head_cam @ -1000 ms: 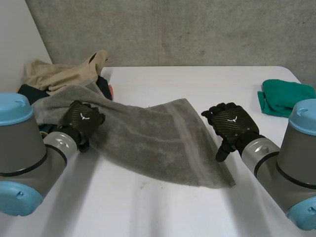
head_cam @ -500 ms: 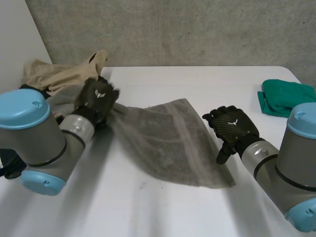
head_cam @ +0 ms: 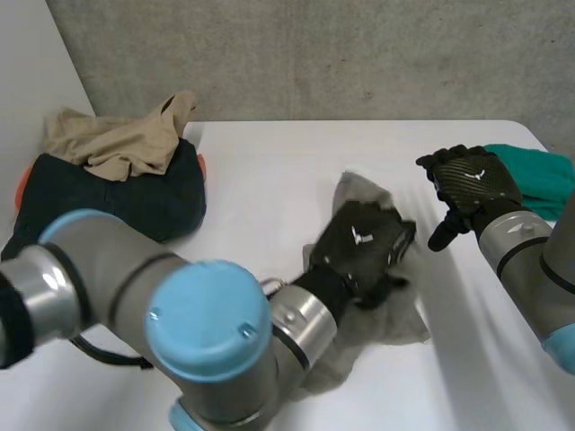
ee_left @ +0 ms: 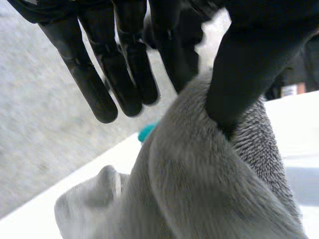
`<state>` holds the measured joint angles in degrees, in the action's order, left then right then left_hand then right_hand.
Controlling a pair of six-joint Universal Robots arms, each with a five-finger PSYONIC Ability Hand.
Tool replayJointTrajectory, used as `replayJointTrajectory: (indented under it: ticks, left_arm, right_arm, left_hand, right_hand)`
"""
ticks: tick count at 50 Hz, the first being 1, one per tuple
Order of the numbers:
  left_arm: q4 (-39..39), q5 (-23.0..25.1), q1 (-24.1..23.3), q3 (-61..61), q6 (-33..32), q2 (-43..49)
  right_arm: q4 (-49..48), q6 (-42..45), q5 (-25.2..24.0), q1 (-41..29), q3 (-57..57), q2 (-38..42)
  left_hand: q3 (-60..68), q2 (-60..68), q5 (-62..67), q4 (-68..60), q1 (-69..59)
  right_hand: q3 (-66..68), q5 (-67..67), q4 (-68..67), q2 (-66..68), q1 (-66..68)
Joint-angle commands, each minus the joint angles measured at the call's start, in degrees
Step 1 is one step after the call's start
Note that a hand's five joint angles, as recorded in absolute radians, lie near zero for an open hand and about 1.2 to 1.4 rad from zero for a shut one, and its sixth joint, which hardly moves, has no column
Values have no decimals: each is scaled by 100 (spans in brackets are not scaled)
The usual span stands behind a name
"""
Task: Fold the laundry.
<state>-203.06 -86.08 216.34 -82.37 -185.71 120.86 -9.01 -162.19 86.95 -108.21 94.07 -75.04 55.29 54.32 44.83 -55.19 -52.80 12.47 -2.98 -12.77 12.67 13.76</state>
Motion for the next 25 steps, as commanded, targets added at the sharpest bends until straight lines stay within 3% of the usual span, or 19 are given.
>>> replayJointTrajectory:
  ticks: [1, 8, 11, 19, 25]
  left_arm:
    - [64, -119, 214, -164, -18, -298]
    - [599, -295, 1531, -586, -359, -1414]
    - [811, -295, 1875, -709, -685, -1504]
    - [953, -339, 3149, -947, -2695, -759]
    - [303, -313, 3572, -693, -3462, 42]
  right_arm:
    - [48, 56, -29, -42, -3, 165]
    - [48, 179, -55, -95, -3, 165]
    - [48, 258, -64, -113, 15, 156]
    - [39, 477, -73, -121, 120, 173]
    - [30, 530, -82, -192, 182, 182]
  left_hand:
    - [-3799, -3702, -3752, 3789, 3550]
    - [-3987, -3890, -3940, 3977, 3737]
    - [-3936, -3839, -3889, 3926, 3687]
    - [-3886, -3789, -3839, 3876, 3637]
    - [-3668, -3571, -3621, 3658, 3418]
  right_hand:
    - [-247, 298, 277, -267, -376]
    - [-247, 298, 277, -267, -376]
    - [-247, 298, 277, -267, -376]
    - [-247, 298, 277, -267, -376]
    - [-247, 298, 277, -267, -376]
